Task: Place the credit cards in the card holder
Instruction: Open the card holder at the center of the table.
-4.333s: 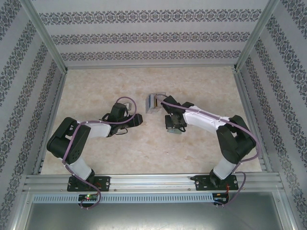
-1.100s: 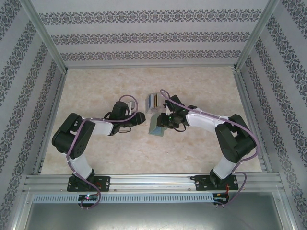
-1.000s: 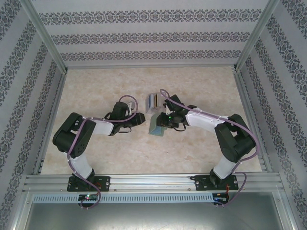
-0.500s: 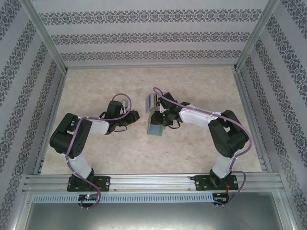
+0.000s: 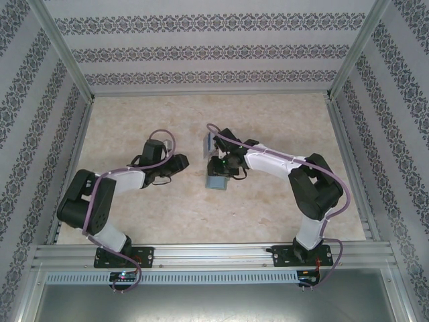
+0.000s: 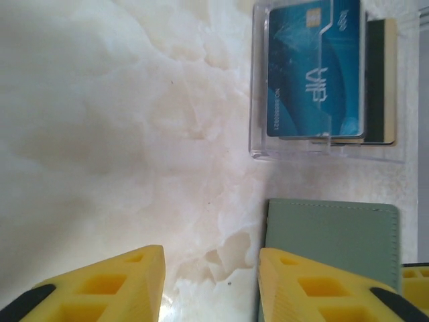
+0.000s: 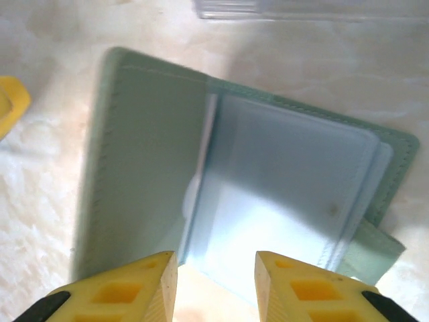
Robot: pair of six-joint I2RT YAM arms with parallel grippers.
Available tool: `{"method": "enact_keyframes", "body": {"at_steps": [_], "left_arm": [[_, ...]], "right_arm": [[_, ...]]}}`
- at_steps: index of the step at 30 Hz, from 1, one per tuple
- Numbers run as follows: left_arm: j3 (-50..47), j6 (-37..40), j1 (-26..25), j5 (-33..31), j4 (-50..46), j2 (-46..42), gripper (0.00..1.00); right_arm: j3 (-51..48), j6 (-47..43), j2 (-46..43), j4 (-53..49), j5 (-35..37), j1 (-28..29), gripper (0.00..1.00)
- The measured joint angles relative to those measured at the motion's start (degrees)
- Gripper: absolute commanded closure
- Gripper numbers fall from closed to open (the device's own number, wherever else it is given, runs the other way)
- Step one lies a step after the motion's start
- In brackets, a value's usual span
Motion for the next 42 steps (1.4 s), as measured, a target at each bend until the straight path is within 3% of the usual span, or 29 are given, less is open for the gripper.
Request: {"method": "enact_keyframes", "body": {"at_steps": [6, 15, 29, 33, 38, 42], "left_arm": [[-1.31, 0.66, 3.28, 0.20, -4.57, -5.38, 0.47], [-1.79, 1.09, 5.31, 4.04, -6.40, -6.03, 0.42], [-0.26, 5.22, 4.79, 11.69, -2.43, 4.33, 0.42], [0.17, 5.90, 3.98, 12.28, -1.20, 5.51, 0.50], [0.79, 6.91, 3.32, 11.61, -0.55, 7.45, 0.70], [0.87, 7.15, 3.30, 12.04, 0.48, 8.57, 0.74]], "right_arm": [[6.75, -0.66, 2.43, -4.09, 3.98, 3.69, 0.60], [14.10, -4.85, 12.37, -7.48, 5.79, 7.26, 0.57], [10.45, -10.51, 11.76, -7.08, 2.91, 7.54, 0.56], [9.60, -10.49, 11.41, -5.14, 2.21, 7.52, 0.55], [6.99, -10.12, 8.61, -2.97, 2.38, 6.97, 0.51], [3.56, -9.20, 3.19, -1.38, 3.85, 5.90, 0.47]]}}
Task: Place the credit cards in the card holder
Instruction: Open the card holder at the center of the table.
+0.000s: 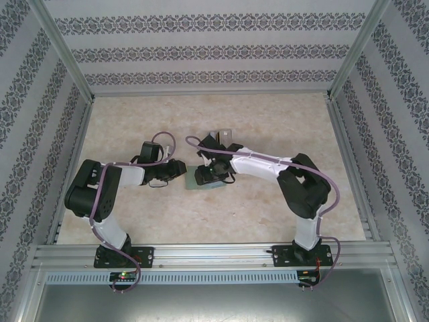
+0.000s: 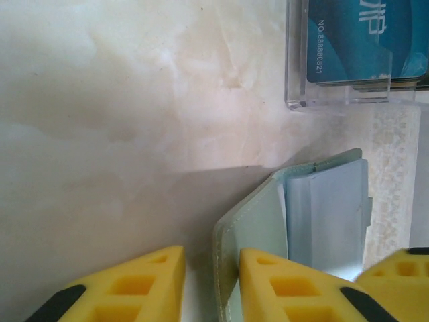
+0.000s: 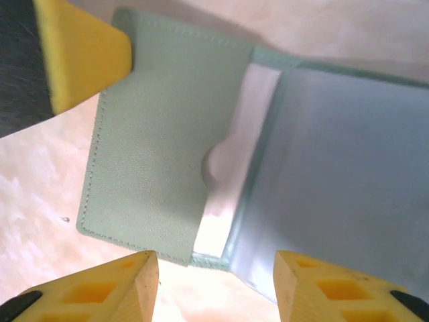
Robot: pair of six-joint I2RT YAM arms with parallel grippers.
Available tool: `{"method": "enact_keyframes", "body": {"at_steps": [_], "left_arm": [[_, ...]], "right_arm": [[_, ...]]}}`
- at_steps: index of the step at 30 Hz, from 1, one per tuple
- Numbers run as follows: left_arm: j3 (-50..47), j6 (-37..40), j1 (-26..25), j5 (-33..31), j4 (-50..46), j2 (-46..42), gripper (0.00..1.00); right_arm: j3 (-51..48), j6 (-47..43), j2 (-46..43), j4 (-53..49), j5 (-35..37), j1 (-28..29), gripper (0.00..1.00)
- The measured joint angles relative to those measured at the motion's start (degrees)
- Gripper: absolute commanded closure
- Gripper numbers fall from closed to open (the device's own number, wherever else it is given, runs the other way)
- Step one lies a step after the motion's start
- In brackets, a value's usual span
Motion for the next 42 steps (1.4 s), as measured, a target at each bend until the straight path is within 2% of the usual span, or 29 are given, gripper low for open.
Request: {"method": "enact_keyframes", "body": {"at_steps": [5, 11, 17, 29, 42], "left_arm": [[0.00, 0.00, -0.07, 0.02, 0.02, 0.02, 0.73], [0.00, 0.20, -0.44, 0.04, 0.11, -0.02, 0.72], [0.00, 0.46, -0.92, -0.20, 0.07, -0.17, 0.72], [0.00, 0.92, -1.44, -0.24, 0.00, -0.35, 0.71], [-0.02, 1.14, -1.55, -0.22, -0.52, -0.35, 0.82]], "right_arm": [[-3.10, 2.23, -4.48, 1.57, 2.71, -2.08, 0.45], [-4.24, 3.72, -3.26, 1.55, 3.37, -2.45, 0.46], [-4.24, 3.82, -1.25, 0.74, 5.60, -2.32, 0.53], [-4.24, 3.98, -0.07, 1.53, 4.22, -1.68, 0.51], [-5.01, 3.85, -1.16, 1.01, 7.15, -1.68, 0.49]]}}
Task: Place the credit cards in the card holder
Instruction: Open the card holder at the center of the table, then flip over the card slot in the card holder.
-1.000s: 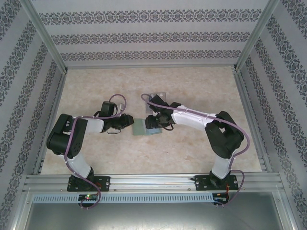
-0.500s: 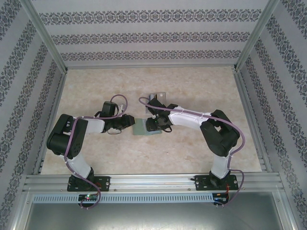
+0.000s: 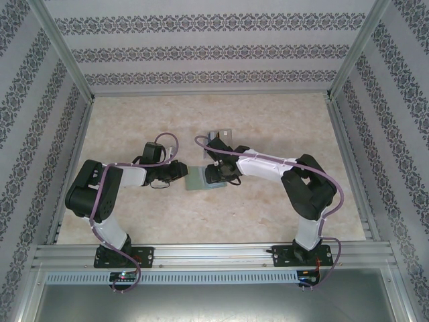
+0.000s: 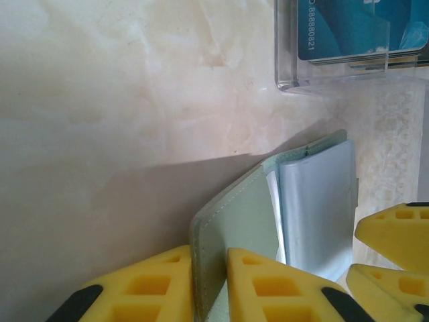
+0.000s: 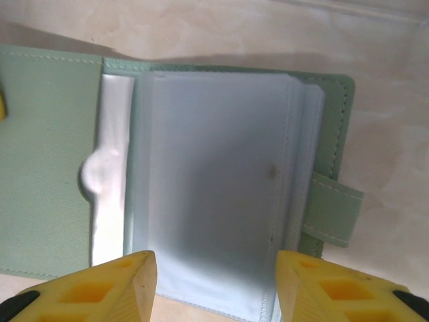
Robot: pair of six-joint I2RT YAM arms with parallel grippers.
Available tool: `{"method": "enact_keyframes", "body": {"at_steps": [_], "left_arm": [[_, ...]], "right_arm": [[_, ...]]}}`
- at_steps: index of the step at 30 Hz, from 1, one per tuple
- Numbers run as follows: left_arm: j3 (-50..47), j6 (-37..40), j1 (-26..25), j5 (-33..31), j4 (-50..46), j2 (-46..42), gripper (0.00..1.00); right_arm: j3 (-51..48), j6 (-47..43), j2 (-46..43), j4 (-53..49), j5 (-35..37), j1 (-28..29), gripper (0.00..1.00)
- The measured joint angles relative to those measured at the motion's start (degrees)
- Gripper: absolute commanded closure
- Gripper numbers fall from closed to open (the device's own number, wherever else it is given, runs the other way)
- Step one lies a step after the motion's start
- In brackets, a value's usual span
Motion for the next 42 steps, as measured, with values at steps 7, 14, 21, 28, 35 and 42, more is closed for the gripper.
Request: {"method": "enact_keyframes", "body": {"at_steps": [7, 14, 21, 28, 35, 42], "left_arm": [[0.00, 0.02, 0.00, -0.02, -0.11, 0.00, 0.82], [0.00, 0.15, 0.00, -0.04, -0.13, 0.00, 0.81], [0.00, 0.22, 0.00, -0.20, -0.33, -0.28, 0.81], [0.00, 0.37, 0.00, -0.20, -0.57, -0.70, 0.81], [0.00, 0.42, 0.00, -0.20, -0.66, -0.98, 0.81], [0.00, 0.39, 0.00, -0.20, -0.68, -0.98, 0.81]], "right_arm": [[-0.39, 0.02, 0.68, 0.39, -0.28, 0.17, 0.53], [-0.37, -0.48, 0.85, 0.11, 0.02, 1.16, 0.62], [-0.35, -0.44, 0.85, 0.20, 0.00, 1.20, 0.67], [-0.35, -0.63, 0.85, 1.75, -1.75, 1.22, 0.67], [-0.35, -0.87, 0.85, 5.55, -5.44, 1.22, 0.76], [-0.39, -0.92, 0.83, 7.28, -7.96, 1.22, 0.69]]}}
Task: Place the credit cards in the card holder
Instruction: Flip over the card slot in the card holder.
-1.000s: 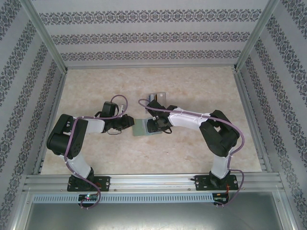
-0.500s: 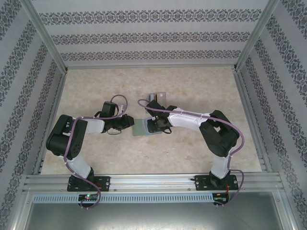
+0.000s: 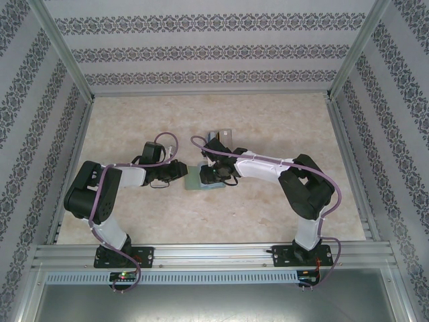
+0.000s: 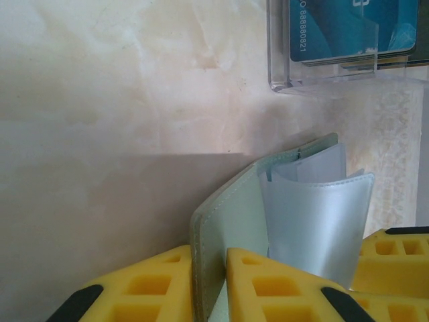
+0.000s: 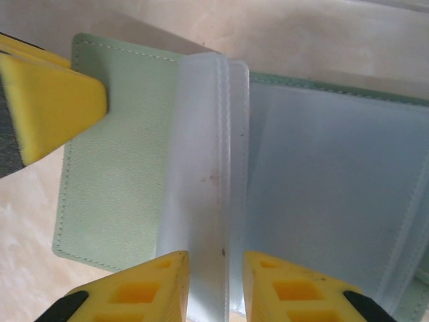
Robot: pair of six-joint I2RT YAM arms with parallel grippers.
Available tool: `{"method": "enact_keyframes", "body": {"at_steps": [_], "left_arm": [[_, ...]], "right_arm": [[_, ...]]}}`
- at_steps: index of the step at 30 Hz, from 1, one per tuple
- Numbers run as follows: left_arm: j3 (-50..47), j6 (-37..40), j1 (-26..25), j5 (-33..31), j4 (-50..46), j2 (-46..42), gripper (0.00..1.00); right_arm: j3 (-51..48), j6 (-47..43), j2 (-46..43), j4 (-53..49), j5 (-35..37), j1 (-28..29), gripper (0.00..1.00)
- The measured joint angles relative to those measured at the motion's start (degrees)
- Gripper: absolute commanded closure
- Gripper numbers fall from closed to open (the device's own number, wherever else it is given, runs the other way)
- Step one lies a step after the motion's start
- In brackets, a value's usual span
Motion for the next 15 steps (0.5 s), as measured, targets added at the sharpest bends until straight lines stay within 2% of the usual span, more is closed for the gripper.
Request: {"method": "enact_keyframes", "body": {"at_steps": [9, 15], "left_arm": [[0.00, 0.04, 0.00, 0.00, -0.13, 0.00, 0.77], [0.00, 0.15, 0.00, 0.00, -0.35, 0.00, 0.76]], "right_arm": [[-0.96, 0.02, -1.51, 3.30, -4.24, -0.15, 0.65], [-4.13, 1.22, -2.05, 9.01, -9.16, -1.75, 0.71]]}}
